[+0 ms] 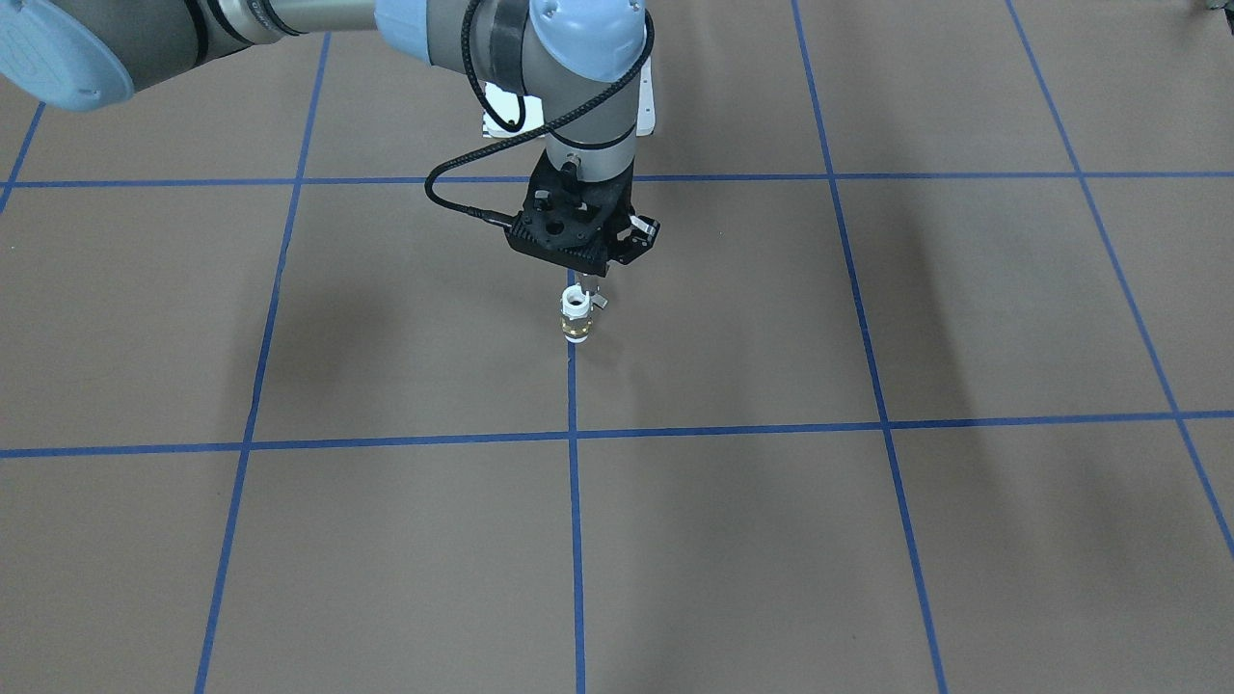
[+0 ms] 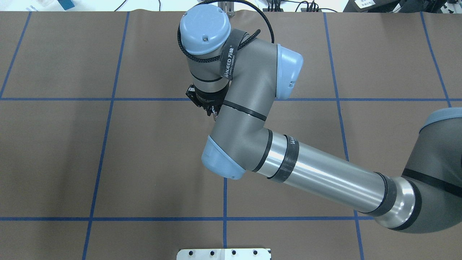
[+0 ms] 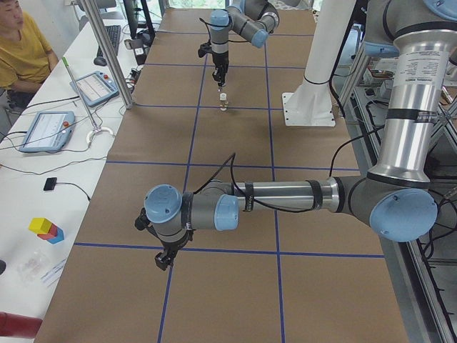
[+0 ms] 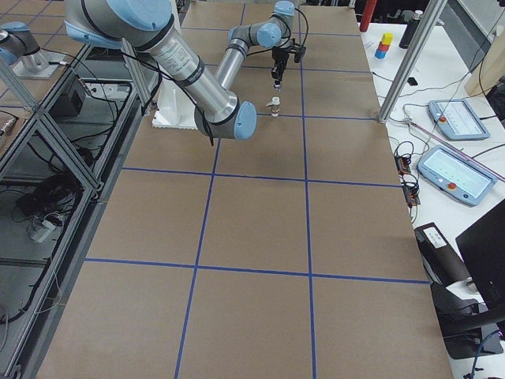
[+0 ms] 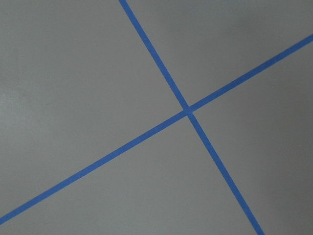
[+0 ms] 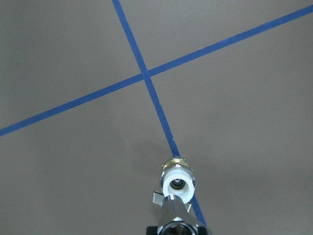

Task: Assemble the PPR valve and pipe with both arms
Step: 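Lower the fitting with the right gripper onto the valve top and press it in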

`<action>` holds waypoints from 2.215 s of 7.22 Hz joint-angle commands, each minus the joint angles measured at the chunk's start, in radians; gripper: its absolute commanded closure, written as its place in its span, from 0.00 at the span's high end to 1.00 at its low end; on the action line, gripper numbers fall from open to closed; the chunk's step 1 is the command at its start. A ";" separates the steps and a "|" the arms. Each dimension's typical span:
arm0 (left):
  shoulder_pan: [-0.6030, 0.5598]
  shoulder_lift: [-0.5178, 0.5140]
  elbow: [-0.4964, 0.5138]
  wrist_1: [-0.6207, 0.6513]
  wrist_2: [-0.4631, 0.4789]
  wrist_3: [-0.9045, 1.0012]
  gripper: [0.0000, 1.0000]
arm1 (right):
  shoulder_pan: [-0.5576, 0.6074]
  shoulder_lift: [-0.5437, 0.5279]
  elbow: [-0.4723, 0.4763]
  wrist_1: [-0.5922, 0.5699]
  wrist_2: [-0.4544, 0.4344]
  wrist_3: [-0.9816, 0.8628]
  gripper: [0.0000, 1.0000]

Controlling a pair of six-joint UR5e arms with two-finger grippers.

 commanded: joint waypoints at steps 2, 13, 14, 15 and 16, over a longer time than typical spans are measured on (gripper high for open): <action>0.000 0.002 0.000 0.000 0.000 -0.005 1.00 | -0.001 0.005 -0.021 -0.033 0.001 -0.002 0.00; 0.001 0.002 -0.001 0.000 0.000 -0.009 1.00 | -0.026 -0.018 -0.027 -0.032 -0.002 -0.010 0.00; 0.001 0.002 -0.001 0.000 0.000 -0.009 1.00 | -0.026 -0.015 -0.026 -0.032 -0.002 -0.010 0.00; 0.001 0.002 0.000 0.000 0.000 -0.009 1.00 | -0.026 -0.019 -0.026 -0.032 -0.004 -0.011 0.00; 0.000 0.002 0.000 0.000 0.000 -0.009 1.00 | -0.026 -0.019 -0.027 -0.030 -0.010 -0.011 0.00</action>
